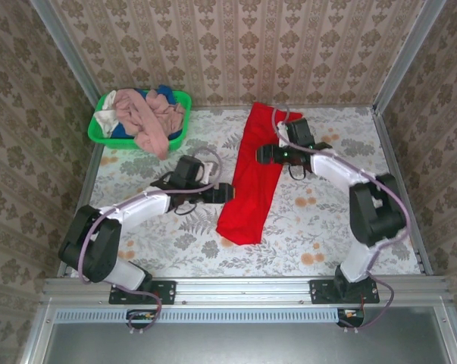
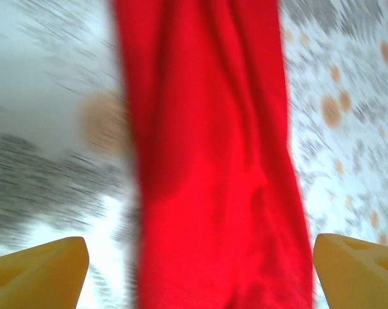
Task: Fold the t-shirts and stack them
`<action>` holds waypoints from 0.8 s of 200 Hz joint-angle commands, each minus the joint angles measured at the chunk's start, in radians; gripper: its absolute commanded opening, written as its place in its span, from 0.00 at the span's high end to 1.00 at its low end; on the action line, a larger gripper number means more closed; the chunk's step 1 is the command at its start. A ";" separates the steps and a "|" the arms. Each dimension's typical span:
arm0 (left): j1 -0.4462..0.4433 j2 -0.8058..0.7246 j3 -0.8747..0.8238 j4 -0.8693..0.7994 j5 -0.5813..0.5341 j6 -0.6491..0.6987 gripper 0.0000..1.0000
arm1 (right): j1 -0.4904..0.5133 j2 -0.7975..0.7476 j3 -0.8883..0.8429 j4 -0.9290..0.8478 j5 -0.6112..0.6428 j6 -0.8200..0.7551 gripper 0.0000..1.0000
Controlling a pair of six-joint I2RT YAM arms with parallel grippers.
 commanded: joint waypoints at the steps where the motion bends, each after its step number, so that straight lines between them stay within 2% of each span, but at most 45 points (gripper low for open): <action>1: 0.109 -0.009 0.031 0.035 -0.007 0.086 0.08 | 0.071 -0.170 -0.157 0.115 0.039 -0.175 0.12; 16: 0.176 -0.014 0.037 0.041 0.013 0.090 0.07 | 0.139 -0.272 -0.258 0.142 0.054 -0.252 0.10; 40: 0.221 -0.050 0.037 0.019 0.017 0.140 0.06 | 0.302 -0.383 -0.367 0.134 0.104 -0.372 0.08; 61: 0.228 -0.105 0.014 -0.011 -0.040 0.209 0.02 | 0.458 -0.414 -0.428 0.113 0.136 -0.460 0.07; 83: 0.245 -0.151 -0.012 -0.034 -0.061 0.233 0.02 | 0.588 -0.381 -0.434 0.088 0.163 -0.507 0.07; 109: 0.266 -0.191 -0.041 -0.029 -0.057 0.234 0.01 | 0.648 -0.305 -0.411 0.071 0.182 -0.497 0.08; 160: 0.274 -0.210 -0.056 -0.041 -0.064 0.250 0.00 | 0.665 -0.116 -0.392 0.108 0.273 -0.508 0.14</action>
